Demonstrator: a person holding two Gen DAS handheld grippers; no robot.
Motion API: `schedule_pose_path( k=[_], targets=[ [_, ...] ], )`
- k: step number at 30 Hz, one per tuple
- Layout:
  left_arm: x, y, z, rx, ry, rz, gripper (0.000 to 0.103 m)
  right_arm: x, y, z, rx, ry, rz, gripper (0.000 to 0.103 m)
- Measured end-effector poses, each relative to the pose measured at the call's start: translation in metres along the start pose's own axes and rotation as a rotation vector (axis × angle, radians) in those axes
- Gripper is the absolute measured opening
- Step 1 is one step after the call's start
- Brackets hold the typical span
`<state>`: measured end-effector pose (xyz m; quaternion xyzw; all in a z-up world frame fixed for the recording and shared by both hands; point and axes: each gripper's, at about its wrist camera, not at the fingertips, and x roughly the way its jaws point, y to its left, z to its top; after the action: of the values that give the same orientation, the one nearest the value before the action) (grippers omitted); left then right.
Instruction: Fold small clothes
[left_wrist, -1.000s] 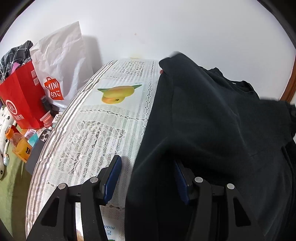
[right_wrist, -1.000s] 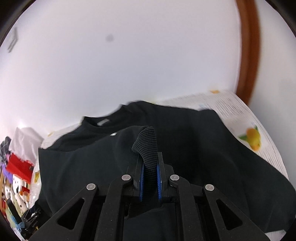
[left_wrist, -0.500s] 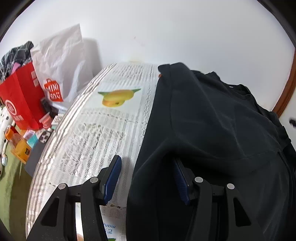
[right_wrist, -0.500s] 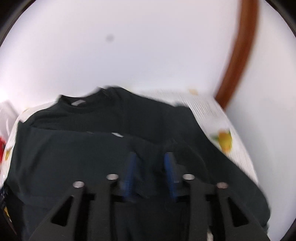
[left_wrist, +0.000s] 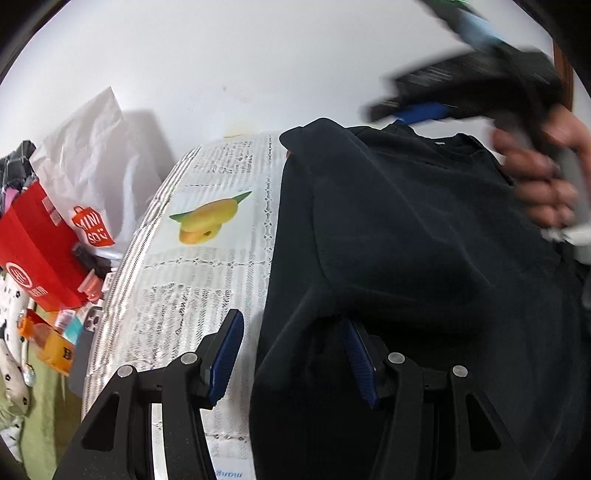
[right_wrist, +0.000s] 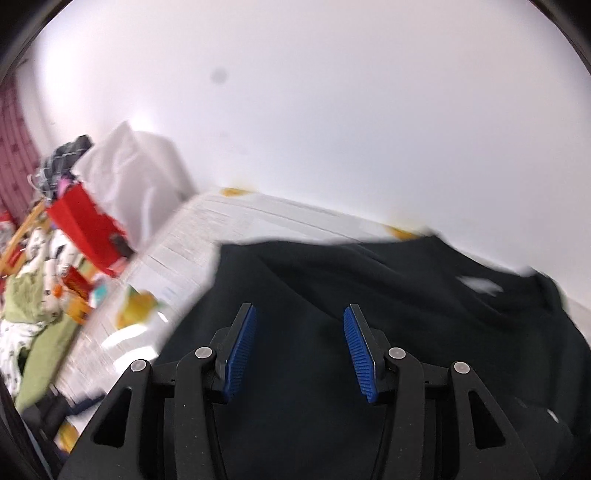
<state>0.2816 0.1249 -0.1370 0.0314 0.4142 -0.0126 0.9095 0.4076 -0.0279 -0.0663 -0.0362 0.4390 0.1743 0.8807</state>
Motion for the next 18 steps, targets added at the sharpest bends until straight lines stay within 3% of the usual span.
schedule_pose_path(
  k=[4, 6, 8, 9, 10, 12, 13, 15, 18],
  targets=[
    [0.0, -0.007, -0.002, 0.049, -0.03, 0.025, 0.05, 0.04, 0.022, 0.031, -0.024, 0.029, 0.056, 0.049],
    [0.004, -0.008, -0.001, 0.054, -0.014, 0.019, 0.043, 0.068, 0.029, 0.04, -0.035, 0.086, 0.058, 0.049],
    [0.005, -0.008, 0.0, 0.051, -0.012, 0.007, 0.036, 0.084, 0.032, 0.041, -0.045, 0.123, 0.092, 0.03],
    [0.004, -0.006, 0.0, 0.038, -0.02, 0.006, 0.026, 0.091, 0.035, 0.04, -0.059, 0.147, 0.116, 0.012],
    [0.001, -0.003, 0.0, 0.02, -0.032, -0.004, 0.023, 0.092, 0.036, 0.04, -0.067, 0.152, 0.133, 0.012],
    [-0.007, 0.008, 0.0, -0.058, -0.072, -0.062, 0.009, 0.08, 0.035, 0.041, -0.053, 0.069, 0.175, 0.01],
    [-0.011, 0.016, 0.0, -0.114, -0.09, -0.096, 0.009, 0.071, 0.032, 0.042, -0.033, 0.024, 0.211, 0.01],
    [-0.011, 0.023, -0.001, -0.159, -0.092, -0.093, 0.009, 0.061, 0.023, 0.045, 0.036, -0.039, 0.296, 0.01],
    [-0.009, 0.036, -0.003, -0.231, -0.076, -0.088, 0.009, 0.067, 0.02, 0.049, 0.101, -0.064, 0.324, 0.01]
  ],
)
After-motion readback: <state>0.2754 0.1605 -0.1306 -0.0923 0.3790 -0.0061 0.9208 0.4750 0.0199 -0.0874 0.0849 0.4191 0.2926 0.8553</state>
